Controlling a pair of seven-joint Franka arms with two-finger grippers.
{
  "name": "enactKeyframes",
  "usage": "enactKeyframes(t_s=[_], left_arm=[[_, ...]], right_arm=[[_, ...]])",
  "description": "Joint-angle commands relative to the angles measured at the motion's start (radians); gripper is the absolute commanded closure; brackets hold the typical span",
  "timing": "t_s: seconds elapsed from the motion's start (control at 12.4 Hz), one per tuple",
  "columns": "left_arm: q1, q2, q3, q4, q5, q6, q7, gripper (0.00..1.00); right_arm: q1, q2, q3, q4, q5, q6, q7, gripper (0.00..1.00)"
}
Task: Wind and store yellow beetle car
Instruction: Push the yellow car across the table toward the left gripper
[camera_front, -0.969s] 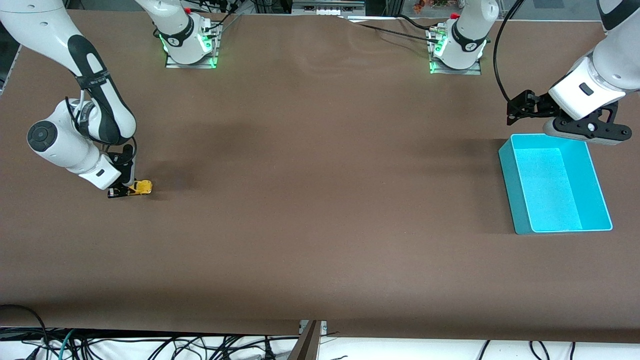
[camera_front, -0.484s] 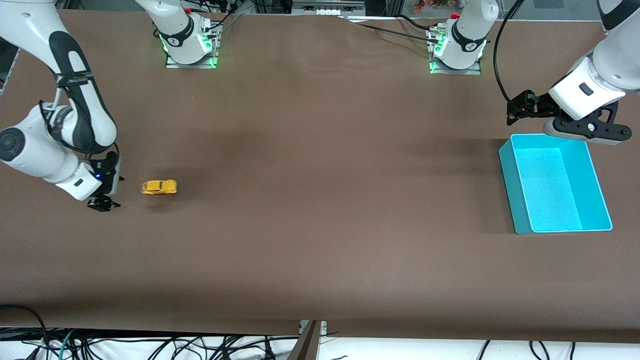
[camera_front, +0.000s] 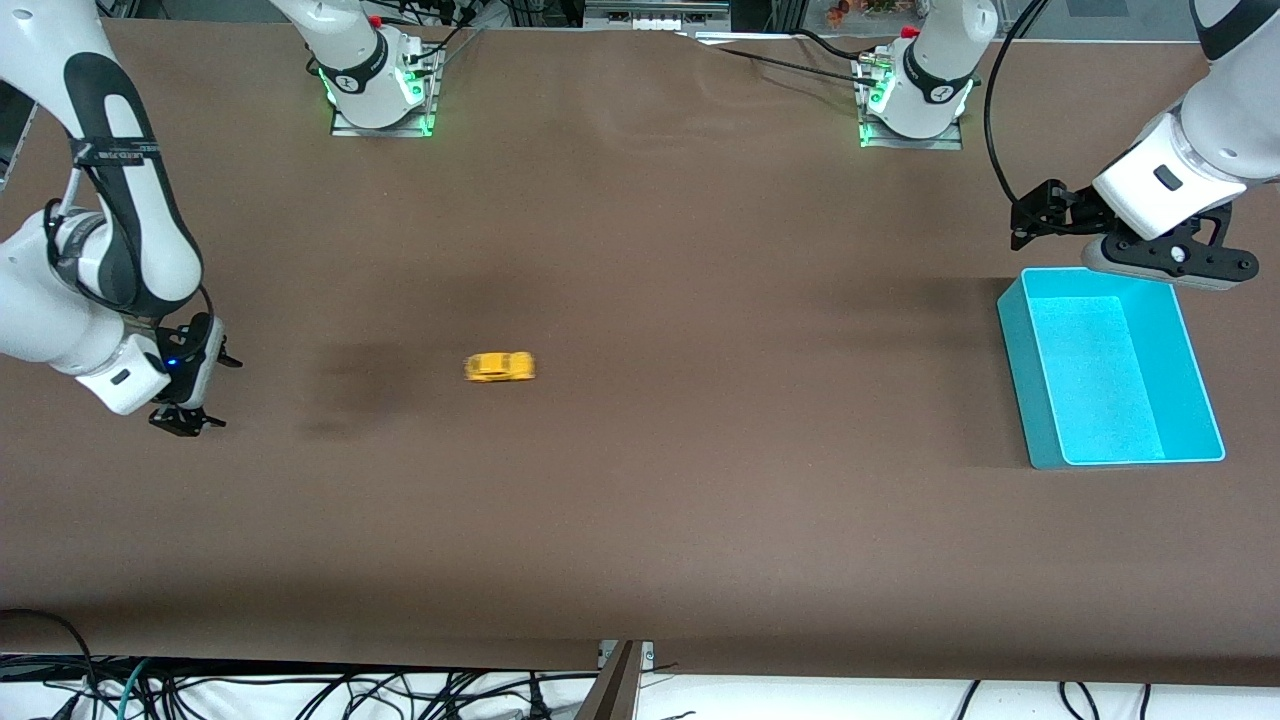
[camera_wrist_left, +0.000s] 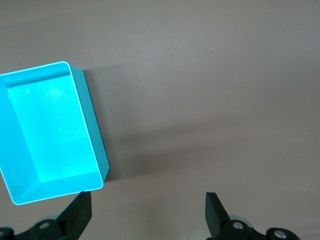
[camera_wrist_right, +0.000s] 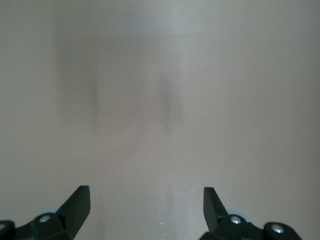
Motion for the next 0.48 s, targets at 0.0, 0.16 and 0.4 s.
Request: enactKeyframes(t_s=[0.0,0.16,0.4], left_arm=[[-0.002,0.013,-0.012,0.027,0.017,-0.023,-0.006,0.0],[-0.004,0.026,-0.042,0.027,0.019,-0.059,-0.001,0.0],[-0.004,0.057,-0.095,0.027,0.017,-0.087,0.063,0.0]], right_arm=[[-0.005,-0.009,0.011,0.118,0.02,-0.137,0.141,0.0],[0.018,-0.009,0.011,0.193,0.02,-0.213,0.302,0.0],[0.056,-0.029,0.013,0.265,0.019,-0.303,0.58,0.0]])
